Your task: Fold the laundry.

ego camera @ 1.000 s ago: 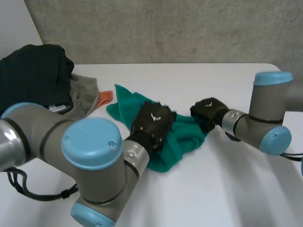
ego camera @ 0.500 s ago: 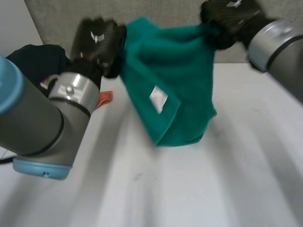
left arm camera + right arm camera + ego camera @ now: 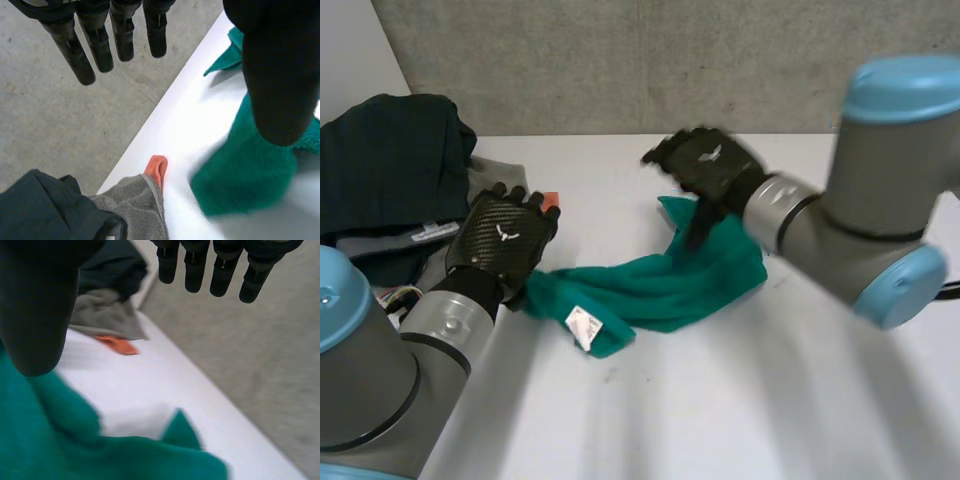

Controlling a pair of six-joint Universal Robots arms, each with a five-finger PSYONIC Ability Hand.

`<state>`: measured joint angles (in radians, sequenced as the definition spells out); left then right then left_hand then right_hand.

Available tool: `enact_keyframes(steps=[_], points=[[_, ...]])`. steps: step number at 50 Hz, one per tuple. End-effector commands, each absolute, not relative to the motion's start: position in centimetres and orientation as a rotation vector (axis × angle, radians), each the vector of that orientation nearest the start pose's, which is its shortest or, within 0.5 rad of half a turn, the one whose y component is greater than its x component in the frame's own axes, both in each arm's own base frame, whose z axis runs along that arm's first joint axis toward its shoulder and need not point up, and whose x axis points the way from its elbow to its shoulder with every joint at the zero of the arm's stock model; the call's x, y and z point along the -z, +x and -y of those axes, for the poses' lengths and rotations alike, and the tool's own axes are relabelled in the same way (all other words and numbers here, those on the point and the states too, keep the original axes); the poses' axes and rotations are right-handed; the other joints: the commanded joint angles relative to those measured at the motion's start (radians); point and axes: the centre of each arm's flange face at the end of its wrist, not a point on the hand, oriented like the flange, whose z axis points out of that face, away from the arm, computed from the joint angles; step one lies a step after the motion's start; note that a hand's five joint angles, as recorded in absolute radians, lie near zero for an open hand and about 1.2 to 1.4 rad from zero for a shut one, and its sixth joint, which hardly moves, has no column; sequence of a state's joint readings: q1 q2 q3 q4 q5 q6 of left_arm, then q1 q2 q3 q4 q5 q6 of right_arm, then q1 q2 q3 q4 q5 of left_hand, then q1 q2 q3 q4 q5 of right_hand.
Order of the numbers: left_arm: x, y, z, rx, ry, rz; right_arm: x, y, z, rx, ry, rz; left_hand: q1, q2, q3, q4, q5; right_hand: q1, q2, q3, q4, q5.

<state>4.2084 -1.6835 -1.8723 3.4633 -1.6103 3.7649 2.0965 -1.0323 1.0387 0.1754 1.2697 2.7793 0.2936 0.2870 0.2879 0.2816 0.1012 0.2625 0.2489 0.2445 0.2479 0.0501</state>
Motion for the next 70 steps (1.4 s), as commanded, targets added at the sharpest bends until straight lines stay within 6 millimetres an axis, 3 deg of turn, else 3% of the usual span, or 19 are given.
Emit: enact_keyframes(steps=[1, 2, 5, 10, 14, 18, 25, 31, 35, 40, 42, 47, 51, 53, 55, 57, 64, 67, 70], points=[[-24.2, -26.9, 21.4, 2.128, 1.166, -1.879, -28.0, 31.5, 31.1, 1.902, -1.139, -1.864, -0.030, -0.024, -0.025, -0.018, -0.012, -0.019, -0.005, -0.001, -0.004, 0.019], [-25.4, -27.4, 22.2, 2.190, 1.132, -1.869, -28.0, 31.5, 31.5, 1.910, -1.154, -1.866, -0.021, -0.015, -0.016, -0.009, -0.004, -0.013, 0.000, 0.005, 0.001, 0.025], [-25.7, -28.4, 23.9, 2.247, 1.100, -1.920, -26.3, 31.2, 33.5, 1.914, -1.271, -1.912, -0.013, -0.006, -0.007, -0.001, 0.005, 0.031, 0.044, 0.049, 0.045, 0.069], [-24.9, -29.7, 26.2, 2.214, 1.112, -2.094, -23.4, 31.3, 36.5, 1.937, -1.454, -1.912, 0.011, 0.018, 0.017, 0.023, 0.029, 0.098, 0.112, 0.116, 0.113, 0.136], [-22.4, -29.6, 28.8, 2.026, 1.105, -2.351, -20.9, 31.9, 38.3, 1.940, -1.512, -1.884, 0.011, 0.018, 0.017, 0.023, 0.029, 0.128, 0.141, 0.146, 0.142, 0.166], [-19.8, -29.9, 30.0, 1.861, 1.120, -2.499, -18.0, 32.7, 40.1, 1.942, -1.558, -1.824, 0.011, 0.018, 0.017, 0.023, 0.029, 0.131, 0.144, 0.149, 0.145, 0.169], [-16.2, -30.2, 30.8, 1.719, 1.148, -2.577, -14.8, 32.7, 42.0, 1.946, -1.575, -1.770, 0.096, 0.102, 0.101, 0.108, 0.114, 0.137, 0.150, 0.155, 0.151, 0.174], [-14.9, -30.3, 30.3, 1.636, 1.179, -2.617, -12.3, 32.6, 42.5, 1.904, -1.584, -1.738, 0.542, 0.548, 0.547, 0.554, 0.559, 0.166, 0.179, 0.184, 0.180, 0.204], [-15.3, -30.4, 30.1, 1.648, 1.181, -2.608, -10.9, 32.4, 42.6, 1.864, -1.586, -1.745, 1.038, 1.044, 1.043, 1.050, 1.055, 0.274, 0.288, 0.292, 0.289, 0.312], [-17.6, -30.7, 30.4, 1.784, 1.156, -2.527, -10.8, 32.1, 42.7, 1.854, -1.586, -1.725, 1.103, 1.109, 1.108, 1.115, 1.121, 0.761, 0.775, 0.779, 0.775, 0.799], [-19.0, -30.8, 30.5, 1.857, 1.138, -2.479, -11.3, 32.2, 42.7, 1.857, -1.582, -1.709, 1.103, 1.109, 1.108, 1.115, 1.121, 1.121, 1.134, 1.138, 1.135, 1.158], [-22.5, -30.8, 30.4, 2.014, 1.089, -2.364, -14.7, 32.1, 42.9, 1.943, -1.560, -1.693, 1.103, 1.109, 1.108, 1.115, 1.121, 1.134, 1.147, 1.152, 1.148, 1.172], [-24.7, -30.6, 30.5, 2.104, 1.031, -2.289, -19.8, 31.3, 42.8, 2.060, -1.500, -1.727, 1.103, 1.109, 1.108, 1.115, 1.121, 1.134, 1.147, 1.152, 1.148, 1.172], [-25.7, -30.4, 30.5, 2.148, 1.000, -2.251, -23.6, 30.5, 42.1, 2.142, -1.434, -1.769, 1.103, 1.109, 1.108, 1.115, 1.121, 1.134, 1.147, 1.152, 1.148, 1.172], [-27.8, -30.1, 30.1, 2.237, 0.949, -2.189, -25.8, 29.9, 41.3, 2.174, -1.390, -1.790, 1.103, 1.109, 1.108, 1.115, 1.121, 1.134, 1.147, 1.152, 1.148, 1.172], [-29.7, -29.7, 29.3, 2.307, 0.926, -2.133, -29.6, 28.9, 39.6, 2.229, -1.332, -1.795, 1.103, 1.109, 1.108, 1.115, 1.121, 1.134, 1.147, 1.152, 1.148, 1.172], [-33.3, -28.5, 26.1, 2.422, 0.903, -2.031, -37.2, 24.6, 32.9, 2.272, -1.274, -1.876, 1.103, 1.109, 1.108, 1.115, 1.121, 1.134, 1.147, 1.152, 1.148, 1.172], [-33.8, -27.9, 24.8, 2.433, 0.906, -2.014, -38.0, 23.0, 31.3, 2.208, -1.265, -1.975, 1.103, 1.109, 1.108, 1.115, 1.121, 1.134, 1.147, 1.152, 1.148, 1.172], [-33.0, -27.7, 24.4, 2.398, 0.926, -2.045, -37.3, 22.1, 29.2, 2.012, -1.296, -2.098, 1.103, 1.109, 1.108, 1.115, 1.121, 1.134, 1.147, 1.152, 1.148, 1.172]])
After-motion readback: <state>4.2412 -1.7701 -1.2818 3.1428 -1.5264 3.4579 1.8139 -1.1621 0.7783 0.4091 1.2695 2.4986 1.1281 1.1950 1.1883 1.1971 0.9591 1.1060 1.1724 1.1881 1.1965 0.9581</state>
